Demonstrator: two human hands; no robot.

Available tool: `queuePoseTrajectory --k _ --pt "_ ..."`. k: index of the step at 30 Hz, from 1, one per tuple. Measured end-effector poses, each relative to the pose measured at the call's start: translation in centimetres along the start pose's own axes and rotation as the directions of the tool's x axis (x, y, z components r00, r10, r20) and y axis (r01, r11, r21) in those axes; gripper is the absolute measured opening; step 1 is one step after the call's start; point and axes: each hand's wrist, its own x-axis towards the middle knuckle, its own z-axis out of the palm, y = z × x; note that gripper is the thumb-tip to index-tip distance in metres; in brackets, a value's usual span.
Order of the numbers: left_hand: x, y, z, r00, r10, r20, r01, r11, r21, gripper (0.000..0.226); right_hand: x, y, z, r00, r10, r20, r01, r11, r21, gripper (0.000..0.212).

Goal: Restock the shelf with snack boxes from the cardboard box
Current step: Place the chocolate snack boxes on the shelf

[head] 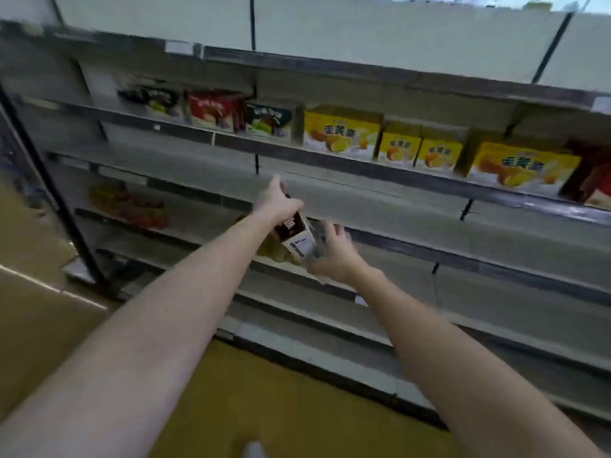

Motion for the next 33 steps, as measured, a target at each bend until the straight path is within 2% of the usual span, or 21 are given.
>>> queuePoseTrajectory --k 1,3,5,7,10,12,16,20,23,25,27,29,31,32,33 --pt "1.0 -1.0 -1.1 0.999 -0.038 -0.033 0.037 0.999 -0.018 0.036 1.4 -1.4 1.0 0.999 -0.04 0.013 0.04 0.999 -0.007 0.103" --pt "2.9 -3.0 -3.3 0.987 -0.152 -0.043 0.147 0.983 -0.108 0.024 4.3 -4.3 2.8 0.997 -0.07 0.018 0.068 0.994 0.087 0.097" --pt "5.1 -5.0 -5.7 0.965 -0.259 -0.026 0.244 0.935 -0.258 0.025 7.3 -6.9 4.2 0.996 -0.084 0.003 0.082 0.98 0.18 0.08" --pt "7.5 -7.2 -8.4 0.947 -0.319 -0.041 0.285 0.891 -0.352 0.029 10.7 -9.3 5.7 0.992 -0.122 0.008 0.118 0.972 0.201 0.061" --pt "11.3 -10.0 -12.4 0.915 -0.402 -0.035 0.331 0.797 -0.505 0.027 15.8 -13.1 7.5 0.995 -0.101 0.02 0.089 0.939 0.334 0.058" --pt "13.6 -11.6 -15.2 0.924 -0.377 -0.059 0.308 0.828 -0.468 0.026 19.1 -15.7 8.6 0.996 -0.087 0.024 0.07 0.91 0.408 0.058" --pt "17.7 -15.3 -20.8 0.968 -0.246 -0.042 0.231 0.947 -0.222 0.031 25.3 -20.5 10.1 0.994 -0.108 0.036 0.078 0.877 0.475 0.045" --pt "20.9 -19.1 -25.4 0.984 -0.176 0.018 0.176 0.967 -0.182 0.039 30.1 -24.7 11.8 0.993 -0.093 0.068 0.037 0.818 0.575 0.035" --pt "22.7 -22.0 -28.5 0.989 -0.147 0.009 0.146 0.965 -0.217 0.054 33.0 -27.8 12.9 0.994 -0.079 0.077 0.012 0.769 0.64 0.03" --pt "24.1 -23.9 -30.3 0.988 -0.153 -0.004 0.148 0.963 -0.227 0.063 35.0 -29.7 13.8 0.99 -0.061 0.124 -0.043 0.715 0.698 0.022" --pt "25.8 -25.8 -31.6 0.988 -0.15 -0.033 0.137 0.958 -0.254 0.068 36.9 -31.4 14.9 0.982 -0.06 0.18 -0.096 0.663 0.743 0.024" --pt "28.0 -27.4 -32.9 0.986 -0.155 -0.068 0.124 0.934 -0.334 0.066 38.5 -33.2 15.7 0.974 -0.075 0.213 -0.11 0.665 0.739 0.025" --pt "30.1 -28.6 -34.4 0.981 -0.165 -0.099 0.113 0.909 -0.401 0.058 39.8 -35.1 16.0 0.966 -0.075 0.247 -0.138 0.661 0.738 0.009" --pt "31.2 -29.2 -35.4 0.979 -0.171 -0.111 0.108 0.896 -0.431 0.057 40.7 -35.8 16.5 0.962 -0.068 0.266 -0.154 0.668 0.728 0.007" --pt "32.4 -30.0 -36.4 0.975 -0.182 -0.125 0.102 0.874 -0.474 0.058 41.5 -36.6 16.8 0.957 -0.066 0.283 -0.165 0.679 0.715 0.015"
